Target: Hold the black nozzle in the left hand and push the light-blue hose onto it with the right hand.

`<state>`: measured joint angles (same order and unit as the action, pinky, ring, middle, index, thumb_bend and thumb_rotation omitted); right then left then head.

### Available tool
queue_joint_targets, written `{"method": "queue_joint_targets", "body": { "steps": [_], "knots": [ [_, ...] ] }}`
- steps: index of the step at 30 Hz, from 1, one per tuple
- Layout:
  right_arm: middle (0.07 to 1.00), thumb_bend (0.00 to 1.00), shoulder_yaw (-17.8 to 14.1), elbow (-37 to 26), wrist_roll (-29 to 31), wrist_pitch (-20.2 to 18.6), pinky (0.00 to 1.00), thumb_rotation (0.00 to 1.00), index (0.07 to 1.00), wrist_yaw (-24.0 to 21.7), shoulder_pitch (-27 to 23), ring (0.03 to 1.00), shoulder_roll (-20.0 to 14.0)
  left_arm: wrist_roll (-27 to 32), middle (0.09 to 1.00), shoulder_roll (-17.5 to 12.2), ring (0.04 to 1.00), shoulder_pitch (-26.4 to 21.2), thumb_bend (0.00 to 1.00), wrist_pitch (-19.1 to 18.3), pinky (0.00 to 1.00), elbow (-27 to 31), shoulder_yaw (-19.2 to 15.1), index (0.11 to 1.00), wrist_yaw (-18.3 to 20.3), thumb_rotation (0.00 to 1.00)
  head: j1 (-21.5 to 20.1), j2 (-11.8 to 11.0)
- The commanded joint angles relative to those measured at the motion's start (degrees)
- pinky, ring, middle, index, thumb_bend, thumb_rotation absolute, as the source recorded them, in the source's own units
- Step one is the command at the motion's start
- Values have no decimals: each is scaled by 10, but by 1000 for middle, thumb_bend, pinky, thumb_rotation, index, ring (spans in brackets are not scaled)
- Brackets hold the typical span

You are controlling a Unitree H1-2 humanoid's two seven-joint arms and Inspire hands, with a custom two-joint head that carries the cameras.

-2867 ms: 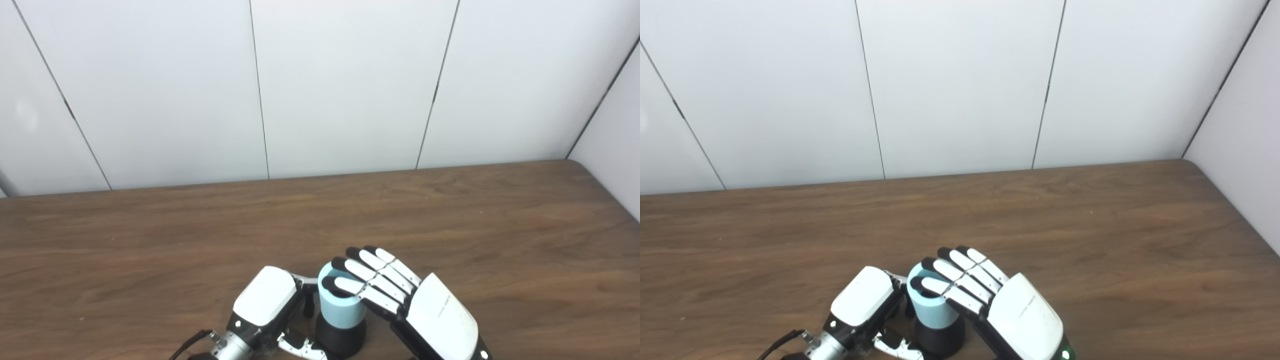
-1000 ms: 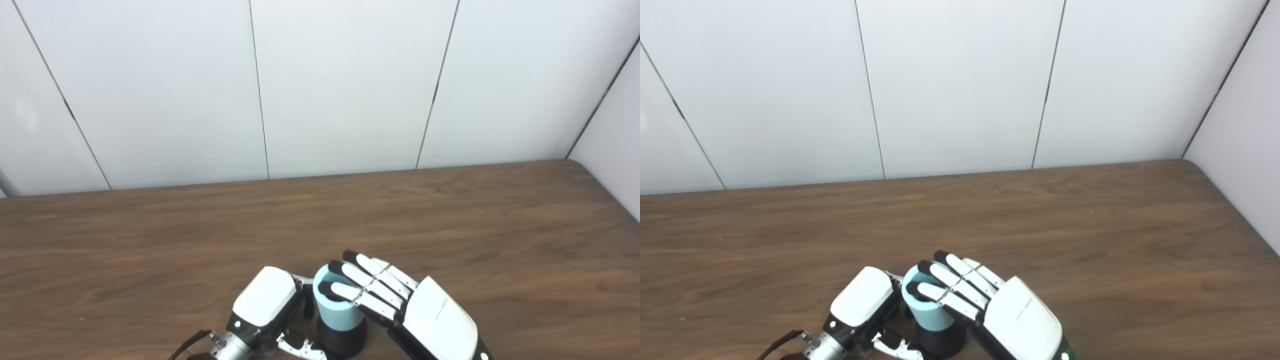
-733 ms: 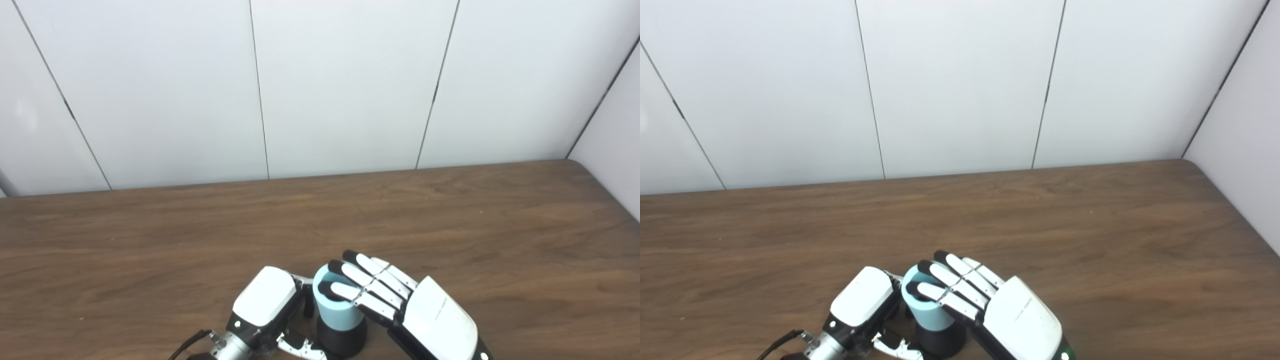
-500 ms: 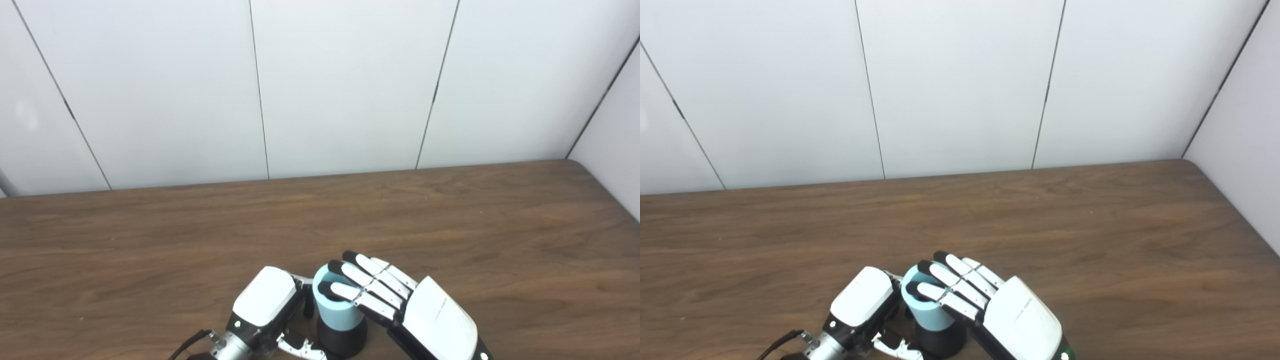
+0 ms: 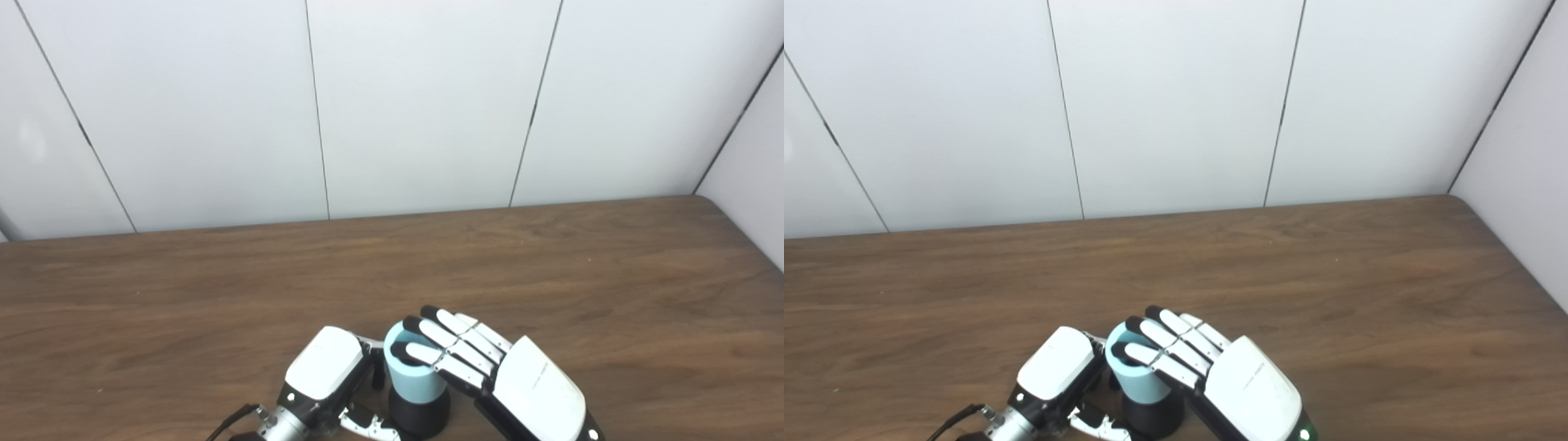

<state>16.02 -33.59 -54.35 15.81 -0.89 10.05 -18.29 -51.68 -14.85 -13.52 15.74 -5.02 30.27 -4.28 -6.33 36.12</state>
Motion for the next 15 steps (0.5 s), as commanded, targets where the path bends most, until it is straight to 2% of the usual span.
{"method": "queue_joint_targets", "body": {
  "steps": [1,15],
  "knots": [
    [869,815,17,32,-35,-26,841,662,802,-119,35,918,-37,-12,471,-9,138,19,524,-12,99,-21,7,479,21,0,-1,0],
    [866,810,21,32,-36,-38,839,671,802,-147,32,913,-41,-13,471,-10,135,18,524,-10,92,-23,6,479,17,0,-2,0]
  ]
}}
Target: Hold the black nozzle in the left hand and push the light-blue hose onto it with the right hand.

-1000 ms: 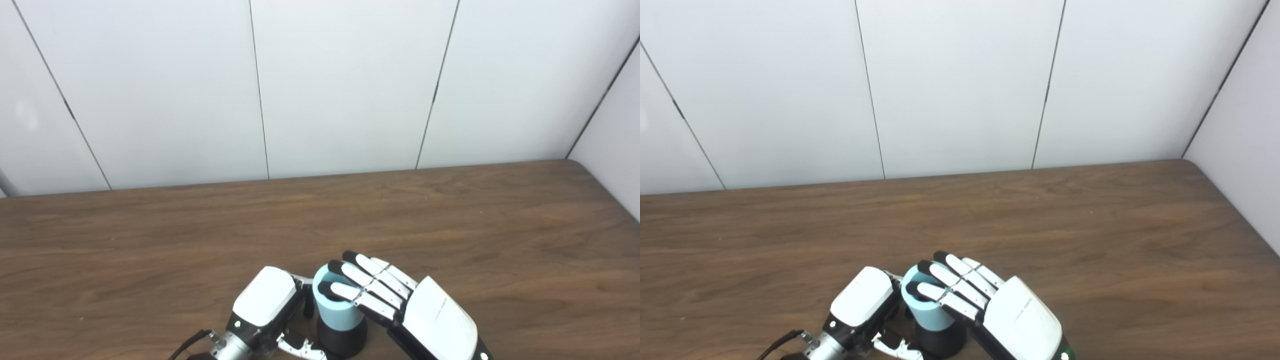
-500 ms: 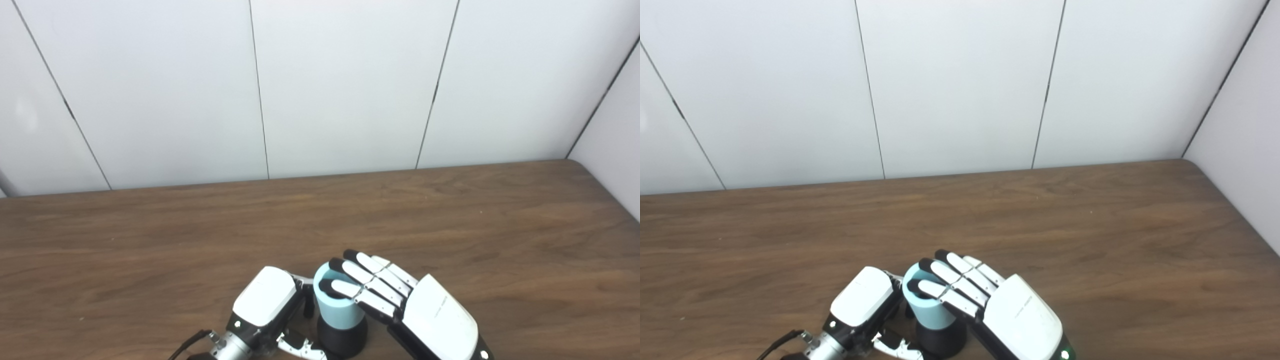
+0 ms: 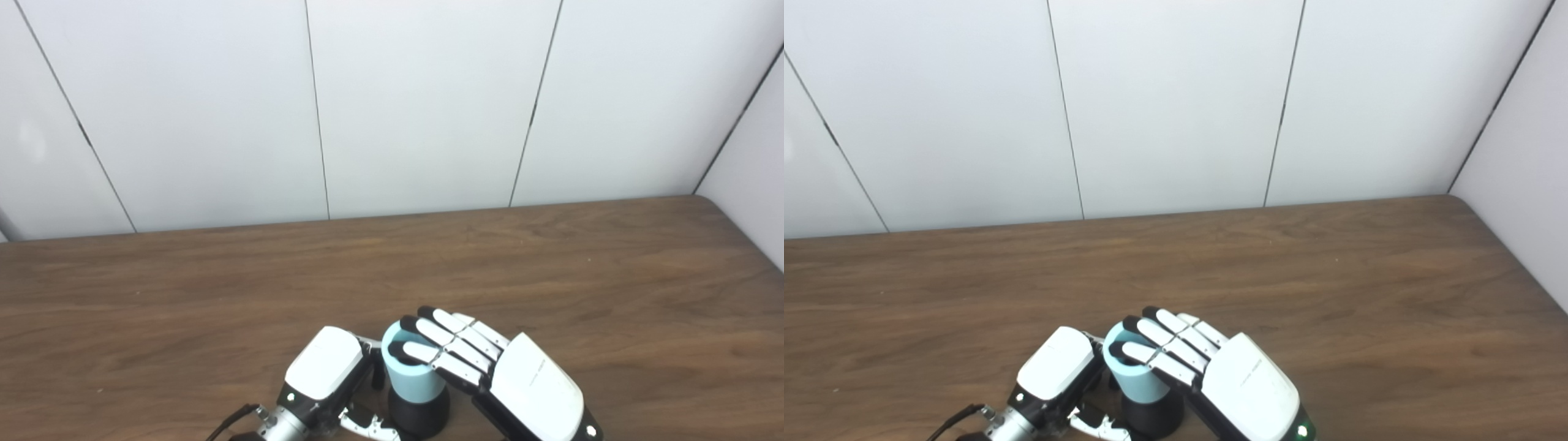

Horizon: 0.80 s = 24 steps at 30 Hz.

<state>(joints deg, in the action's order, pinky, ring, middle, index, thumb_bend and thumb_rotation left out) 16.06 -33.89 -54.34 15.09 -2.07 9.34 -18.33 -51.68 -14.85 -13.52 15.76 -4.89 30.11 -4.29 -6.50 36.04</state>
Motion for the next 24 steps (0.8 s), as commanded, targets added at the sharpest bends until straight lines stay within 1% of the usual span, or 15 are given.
{"method": "queue_joint_targets", "body": {
  "steps": [1,4,7,11,19,24],
  "knots": [
    [866,810,21,35,-36,-32,839,671,802,-137,39,912,-41,-13,471,-10,134,18,524,-10,92,-24,7,479,17,0,0,1],
    [873,807,23,31,-37,-38,845,681,810,-147,38,917,-42,-12,471,-10,134,18,524,-11,91,-22,7,479,21,0,0,1],
    [872,805,25,30,-35,-41,857,684,810,-147,38,918,-43,-13,471,-10,132,18,524,-10,88,-21,7,479,21,0,-1,1],
    [871,810,28,31,-36,-42,843,674,808,-145,37,913,-45,-15,471,-11,135,18,524,-10,91,-22,7,479,20,0,-1,1],
    [877,806,30,30,-37,-47,846,680,814,-152,36,918,-46,-12,471,-9,140,19,525,-21,100,-18,6,480,34,0,0,0],
    [878,806,31,31,-36,-47,845,675,814,-150,36,921,-48,-12,471,-9,145,19,525,-21,107,-17,6,480,36,0,0,0]
  ]
}}
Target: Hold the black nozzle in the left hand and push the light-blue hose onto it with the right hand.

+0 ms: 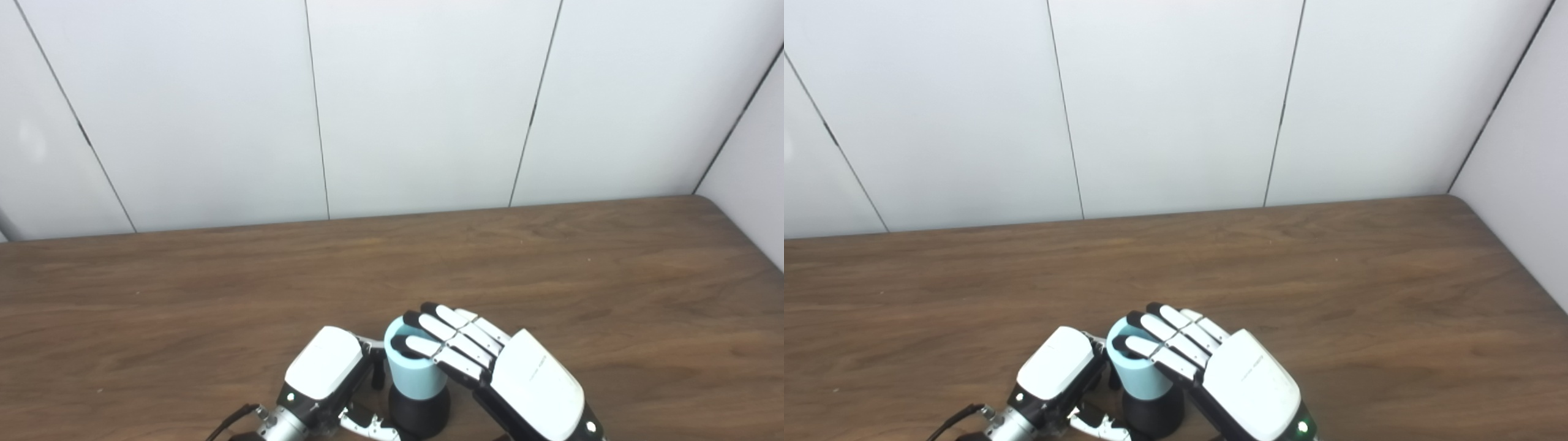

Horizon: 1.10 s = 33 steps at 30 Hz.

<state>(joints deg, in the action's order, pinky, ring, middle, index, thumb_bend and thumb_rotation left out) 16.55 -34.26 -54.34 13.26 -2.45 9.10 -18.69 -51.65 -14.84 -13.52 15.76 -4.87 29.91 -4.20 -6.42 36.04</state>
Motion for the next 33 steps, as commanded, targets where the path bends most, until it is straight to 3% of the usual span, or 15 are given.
{"method": "queue_joint_targets", "body": {
  "steps": [1,9,19,33],
  "knots": [
    [877,806,26,35,-36,-28,845,673,814,-145,39,920,-44,-11,471,-9,145,19,525,-21,107,-17,8,480,34,0,-1,0],
    [876,809,29,37,-33,-30,852,667,814,-146,38,919,-45,-10,471,-9,144,19,524,-22,106,-16,8,480,37,0,-1,1],
    [872,810,34,34,-33,-39,854,671,812,-152,36,917,-48,-14,471,-9,133,18,524,-7,91,-27,8,479,13,0,-1,0],
    [858,813,37,30,-31,-49,852,662,803,-169,36,892,-48,-18,471,-11,135,18,525,-9,92,-24,8,479,18,0,-1,2]
  ]
}}
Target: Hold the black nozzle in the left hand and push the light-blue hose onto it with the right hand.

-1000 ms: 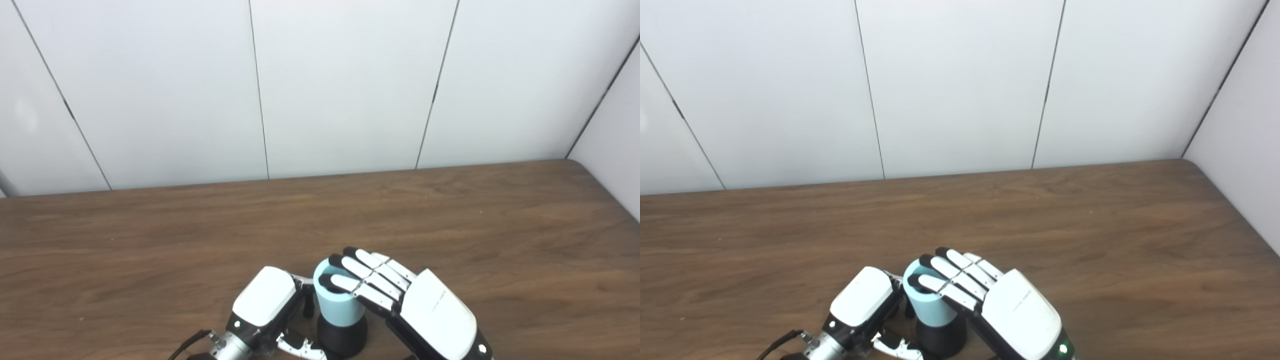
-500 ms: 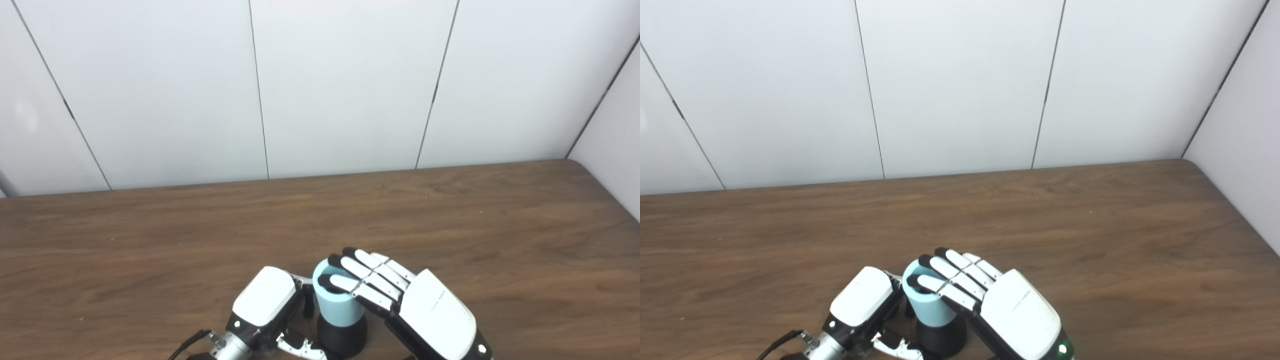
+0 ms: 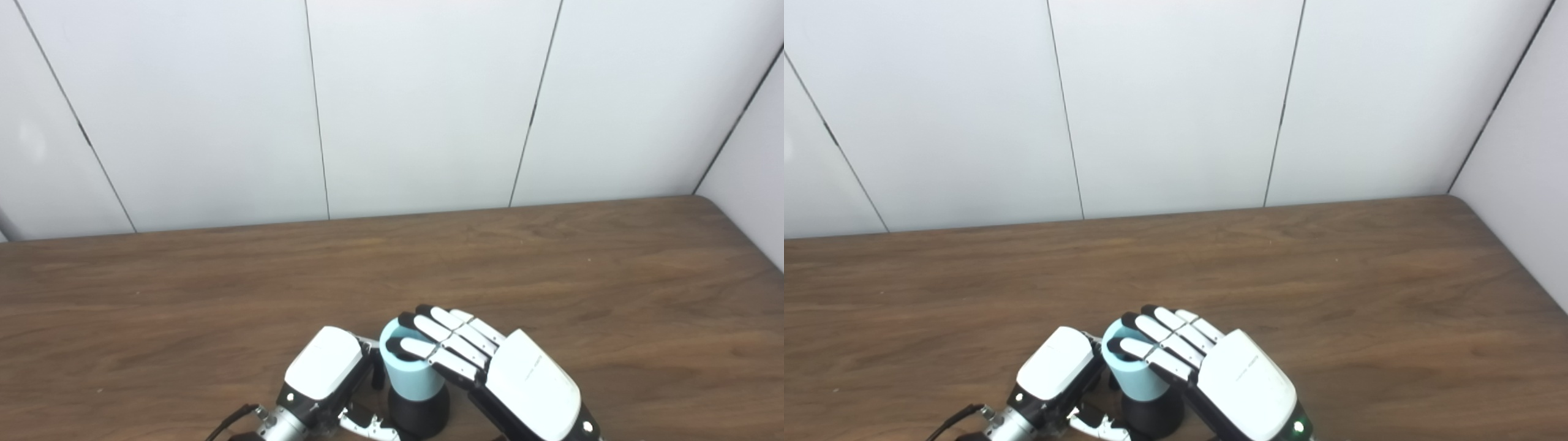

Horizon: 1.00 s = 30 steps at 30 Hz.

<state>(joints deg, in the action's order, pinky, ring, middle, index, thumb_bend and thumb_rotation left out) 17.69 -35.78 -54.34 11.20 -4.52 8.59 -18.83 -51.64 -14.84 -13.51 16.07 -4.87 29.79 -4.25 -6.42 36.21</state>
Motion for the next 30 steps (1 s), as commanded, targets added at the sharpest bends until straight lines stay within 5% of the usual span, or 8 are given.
{"method": "queue_joint_targets", "body": {
  "steps": [1,30],
  "knots": [
    [858,813,25,44,-30,-30,852,661,803,-150,41,891,-46,-18,471,-11,136,18,525,-12,93,-24,9,479,19,0,-1,0],
    [853,809,28,46,-30,-38,867,686,808,-166,40,888,-51,-19,471,-10,137,18,525,-14,95,-23,9,479,21,0,-1,0]
  ]
}}
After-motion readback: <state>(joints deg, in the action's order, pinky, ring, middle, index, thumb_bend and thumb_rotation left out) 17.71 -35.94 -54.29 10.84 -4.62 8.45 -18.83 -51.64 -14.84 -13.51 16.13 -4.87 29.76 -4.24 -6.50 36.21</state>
